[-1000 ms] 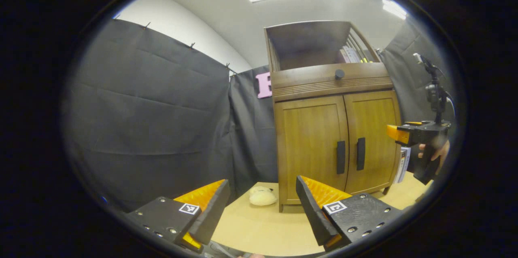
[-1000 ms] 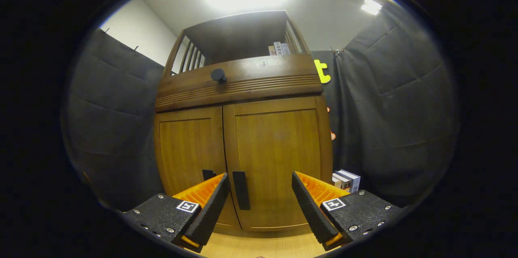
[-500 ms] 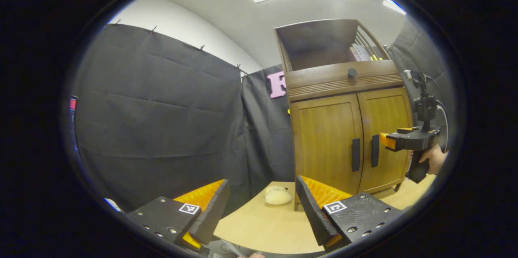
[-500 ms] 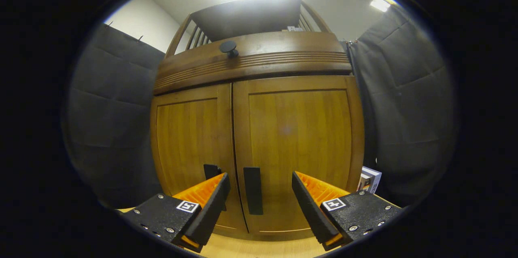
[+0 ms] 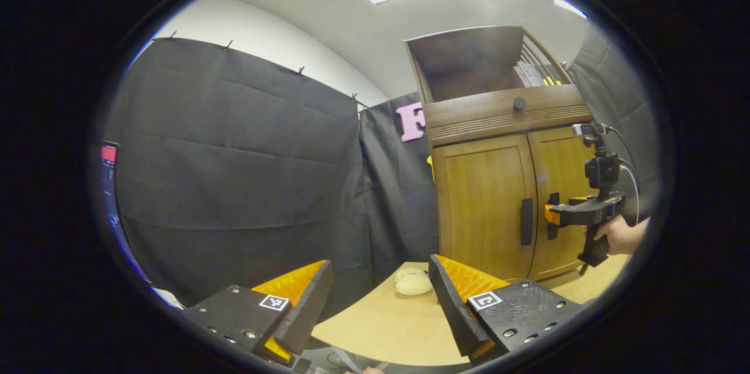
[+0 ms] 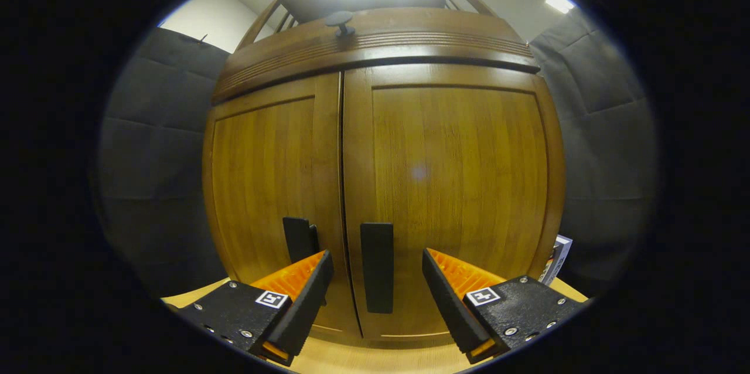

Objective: Open the right door of the double-door shoe cabinet with the right hand, and open the left door with the left hand.

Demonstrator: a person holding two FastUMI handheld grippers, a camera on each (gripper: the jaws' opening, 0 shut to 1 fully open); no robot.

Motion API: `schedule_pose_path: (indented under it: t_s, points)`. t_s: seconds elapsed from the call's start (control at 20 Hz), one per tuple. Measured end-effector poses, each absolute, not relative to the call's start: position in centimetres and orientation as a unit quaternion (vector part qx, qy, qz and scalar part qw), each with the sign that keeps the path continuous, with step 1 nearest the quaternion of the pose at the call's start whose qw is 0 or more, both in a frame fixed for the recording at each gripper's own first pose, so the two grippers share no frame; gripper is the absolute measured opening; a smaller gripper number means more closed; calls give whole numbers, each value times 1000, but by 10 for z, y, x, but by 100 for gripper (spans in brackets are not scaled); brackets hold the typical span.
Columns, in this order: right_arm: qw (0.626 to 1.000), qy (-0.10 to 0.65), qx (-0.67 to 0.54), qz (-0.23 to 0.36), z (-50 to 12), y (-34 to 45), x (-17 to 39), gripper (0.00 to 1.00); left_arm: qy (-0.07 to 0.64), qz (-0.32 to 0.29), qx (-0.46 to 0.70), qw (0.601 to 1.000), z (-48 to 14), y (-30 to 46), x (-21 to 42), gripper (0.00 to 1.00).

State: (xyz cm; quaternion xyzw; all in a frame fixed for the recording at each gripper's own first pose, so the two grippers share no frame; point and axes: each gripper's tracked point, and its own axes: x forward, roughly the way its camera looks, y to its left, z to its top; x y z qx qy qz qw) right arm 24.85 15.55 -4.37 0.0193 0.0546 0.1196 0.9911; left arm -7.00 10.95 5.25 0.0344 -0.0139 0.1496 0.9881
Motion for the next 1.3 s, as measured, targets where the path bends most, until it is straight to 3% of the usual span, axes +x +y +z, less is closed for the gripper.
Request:
schedule_pose_path:
  t_s: [0.3,0.65,0.85,0.9,1.05,1.1,1.3]
  points:
    - [989,86,29,114,-65,165,264,81,-10,160,33,987,51,110,-72,99]
    - [988,106,47,106,-77,161,277,47,-8,161,30,986,49,111,-72,99]
    - [986,116,56,105,-82,162,277,38,-8,160,30,987,50,111,-71,99]
    - [987,112,51,104,-81,163,278,36,-8,159,29,987,50,111,-72,94]
    - [987,114,45,104,-82,161,275,29,-8,157,29,987,50,111,-71,94]
    - [987,116,45,106,-82,161,273,27,-9,156,28,987,51,111,-71,99]
    - [986,116,42,112,-80,159,263,28,-11,149,24,988,52,110,-71,99]
